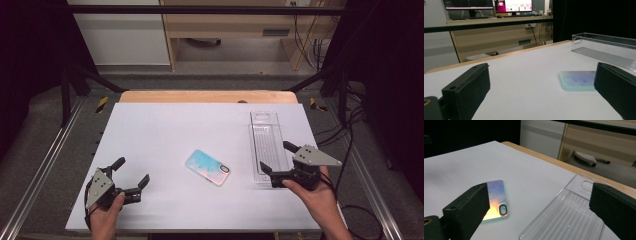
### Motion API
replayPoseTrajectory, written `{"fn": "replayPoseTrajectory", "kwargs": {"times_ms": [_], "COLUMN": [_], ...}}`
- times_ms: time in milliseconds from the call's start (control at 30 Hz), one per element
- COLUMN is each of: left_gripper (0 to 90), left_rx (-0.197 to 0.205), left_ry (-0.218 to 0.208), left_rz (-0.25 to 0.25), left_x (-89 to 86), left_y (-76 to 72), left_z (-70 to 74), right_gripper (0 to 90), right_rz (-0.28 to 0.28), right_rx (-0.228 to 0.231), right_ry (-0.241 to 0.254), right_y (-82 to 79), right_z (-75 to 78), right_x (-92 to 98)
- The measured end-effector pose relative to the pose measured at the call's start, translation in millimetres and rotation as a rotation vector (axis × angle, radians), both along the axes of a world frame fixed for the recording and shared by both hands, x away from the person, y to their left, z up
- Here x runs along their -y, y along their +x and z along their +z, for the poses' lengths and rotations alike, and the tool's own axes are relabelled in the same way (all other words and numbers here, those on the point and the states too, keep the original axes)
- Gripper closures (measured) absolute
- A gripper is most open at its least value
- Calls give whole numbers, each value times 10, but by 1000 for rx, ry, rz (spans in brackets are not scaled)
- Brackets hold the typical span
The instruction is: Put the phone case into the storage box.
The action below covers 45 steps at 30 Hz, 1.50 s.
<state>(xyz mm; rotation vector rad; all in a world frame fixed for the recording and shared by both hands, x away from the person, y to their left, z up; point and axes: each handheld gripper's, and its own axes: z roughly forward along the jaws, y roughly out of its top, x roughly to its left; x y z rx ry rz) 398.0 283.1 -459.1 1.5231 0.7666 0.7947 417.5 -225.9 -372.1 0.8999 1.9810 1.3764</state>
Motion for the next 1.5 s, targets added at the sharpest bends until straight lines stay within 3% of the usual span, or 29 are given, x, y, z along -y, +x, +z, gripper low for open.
{"fn": "replayPoseTrajectory", "kwargs": {"times_ms": [533,900,1500], "left_gripper": [0,0,0], "left_rx": [1,0,-1], "left_ry": [-10,-6,-3], "left_rz": [4,2,0], "left_x": [-22,-23,-16], "left_y": [5,14,20], "left_z": [0,-2,0], "right_gripper": [37,40,44], "right_rz": [64,123,195], "right_rx": [-35,-81,-161], "right_ry": [-77,-170,-270], "right_y": [109,252,454], "right_z": [176,240,116], "right_x": [-348,-672,-1046]}}
